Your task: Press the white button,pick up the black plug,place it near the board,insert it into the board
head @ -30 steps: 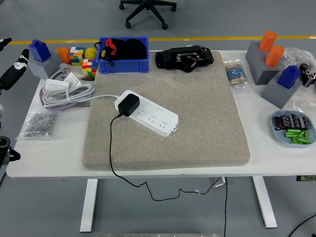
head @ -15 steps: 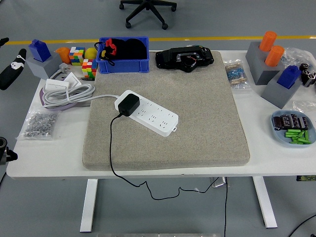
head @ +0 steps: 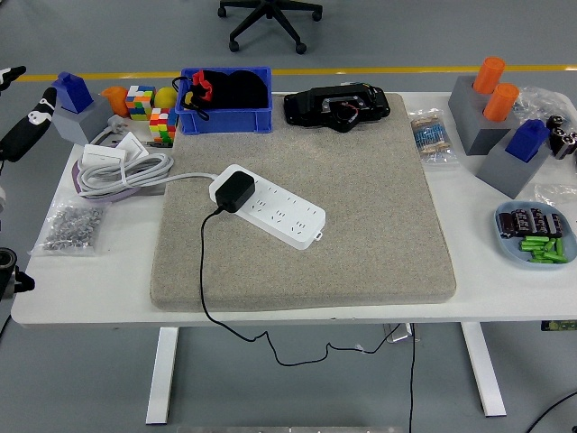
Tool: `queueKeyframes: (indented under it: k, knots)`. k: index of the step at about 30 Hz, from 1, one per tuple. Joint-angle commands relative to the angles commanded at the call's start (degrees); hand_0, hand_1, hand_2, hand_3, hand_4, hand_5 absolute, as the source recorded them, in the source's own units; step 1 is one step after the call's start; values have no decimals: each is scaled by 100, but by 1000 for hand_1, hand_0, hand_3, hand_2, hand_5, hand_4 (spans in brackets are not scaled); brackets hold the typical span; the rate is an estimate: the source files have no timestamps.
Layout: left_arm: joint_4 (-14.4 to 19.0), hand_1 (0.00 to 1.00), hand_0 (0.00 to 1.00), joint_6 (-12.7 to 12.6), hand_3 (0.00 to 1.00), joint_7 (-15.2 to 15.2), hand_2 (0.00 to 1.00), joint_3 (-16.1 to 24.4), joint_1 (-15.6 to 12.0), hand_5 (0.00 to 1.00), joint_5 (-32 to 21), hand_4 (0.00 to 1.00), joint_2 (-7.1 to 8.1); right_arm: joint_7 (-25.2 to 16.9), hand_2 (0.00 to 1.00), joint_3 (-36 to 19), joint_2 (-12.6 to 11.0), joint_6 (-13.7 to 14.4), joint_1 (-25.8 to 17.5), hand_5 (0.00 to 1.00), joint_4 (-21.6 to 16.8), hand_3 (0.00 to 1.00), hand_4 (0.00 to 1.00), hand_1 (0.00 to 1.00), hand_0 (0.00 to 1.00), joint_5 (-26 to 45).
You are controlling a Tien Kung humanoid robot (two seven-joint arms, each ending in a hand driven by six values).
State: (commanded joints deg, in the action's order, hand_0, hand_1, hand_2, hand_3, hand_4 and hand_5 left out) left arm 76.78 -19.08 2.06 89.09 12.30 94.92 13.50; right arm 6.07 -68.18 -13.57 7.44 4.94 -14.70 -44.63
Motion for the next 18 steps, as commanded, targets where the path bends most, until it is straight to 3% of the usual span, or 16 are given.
queueKeyframes:
  k: [18]
  knots:
    - [24, 917, 917, -2, 784, -25, 861, 2, -103, 539, 21, 761, -41, 1, 585, -49, 19, -7, -38, 323, 17, 544, 641, 574, 641, -28]
